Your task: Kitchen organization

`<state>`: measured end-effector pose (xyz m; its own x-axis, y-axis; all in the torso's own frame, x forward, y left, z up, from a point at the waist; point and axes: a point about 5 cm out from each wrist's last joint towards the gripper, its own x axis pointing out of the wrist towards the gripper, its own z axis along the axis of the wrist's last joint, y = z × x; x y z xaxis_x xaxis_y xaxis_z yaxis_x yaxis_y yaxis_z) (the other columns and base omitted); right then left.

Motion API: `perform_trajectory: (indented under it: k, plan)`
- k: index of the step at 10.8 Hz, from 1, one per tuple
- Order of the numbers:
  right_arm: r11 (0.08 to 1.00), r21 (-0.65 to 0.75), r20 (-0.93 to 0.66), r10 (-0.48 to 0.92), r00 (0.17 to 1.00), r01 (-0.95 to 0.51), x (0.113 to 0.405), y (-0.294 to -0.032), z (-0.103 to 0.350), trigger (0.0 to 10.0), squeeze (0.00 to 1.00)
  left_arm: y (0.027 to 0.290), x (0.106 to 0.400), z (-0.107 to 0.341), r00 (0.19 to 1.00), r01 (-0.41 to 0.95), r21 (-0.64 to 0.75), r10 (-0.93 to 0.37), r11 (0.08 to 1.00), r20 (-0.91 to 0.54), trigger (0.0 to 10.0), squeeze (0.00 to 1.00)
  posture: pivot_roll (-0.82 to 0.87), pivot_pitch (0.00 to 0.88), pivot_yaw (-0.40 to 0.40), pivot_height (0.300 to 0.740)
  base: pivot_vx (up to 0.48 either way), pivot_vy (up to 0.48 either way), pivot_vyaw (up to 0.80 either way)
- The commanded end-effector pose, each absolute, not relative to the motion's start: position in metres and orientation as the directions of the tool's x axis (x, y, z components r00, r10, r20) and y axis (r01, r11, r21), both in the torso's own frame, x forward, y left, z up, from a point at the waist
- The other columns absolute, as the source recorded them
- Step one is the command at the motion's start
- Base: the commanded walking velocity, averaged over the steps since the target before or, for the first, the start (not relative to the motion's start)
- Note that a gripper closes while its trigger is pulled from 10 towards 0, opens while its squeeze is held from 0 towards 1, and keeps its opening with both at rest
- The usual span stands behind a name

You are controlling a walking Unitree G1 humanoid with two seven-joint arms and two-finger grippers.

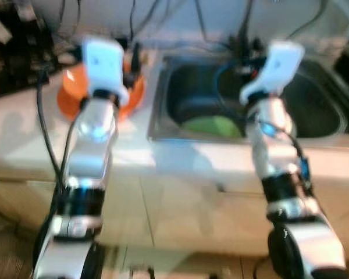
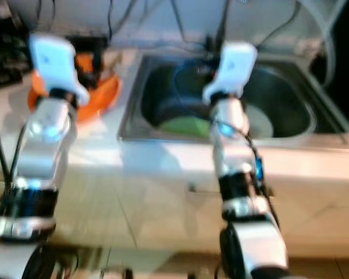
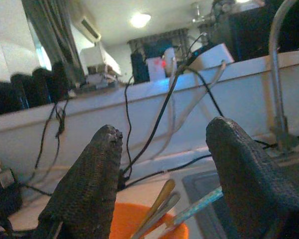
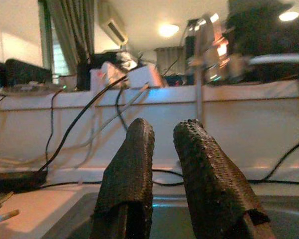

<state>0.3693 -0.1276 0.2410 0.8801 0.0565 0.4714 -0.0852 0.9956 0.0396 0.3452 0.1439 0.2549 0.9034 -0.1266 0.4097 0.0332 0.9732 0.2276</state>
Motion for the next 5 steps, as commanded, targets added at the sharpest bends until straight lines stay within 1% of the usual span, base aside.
perform_trajectory:
  k: [1, 3, 5]
  plan:
    - [0.993, 0.045, 0.484, 0.072, 0.872, -0.107, 0.369, -0.123, 0.247, 10.0, 0.00, 0.148, 0.348, 0.253, 0.909, 0.024, 0.270, -0.133, 0.963, 0.394, 10.0, 0.00, 0.12, 0.049, 0.006, 0.740, 0.000, 0.000, 0.00]
    - [0.992, 0.041, 0.471, 0.087, 0.878, -0.120, 0.369, -0.120, 0.245, 10.0, 0.00, 0.144, 0.352, 0.250, 0.915, 0.036, 0.337, -0.167, 0.941, 0.367, 10.0, 0.00, 0.12, 0.059, 0.003, 0.740, 0.000, 0.000, 0.00]
    - [0.992, 0.037, 0.441, 0.091, 0.893, -0.119, 0.371, -0.118, 0.241, 10.0, 0.00, 0.134, 0.361, 0.241, 0.924, 0.080, 0.412, -0.223, 0.907, 0.310, 10.0, 0.00, 0.12, 0.064, 0.003, 0.740, 0.000, 0.000, 0.00]
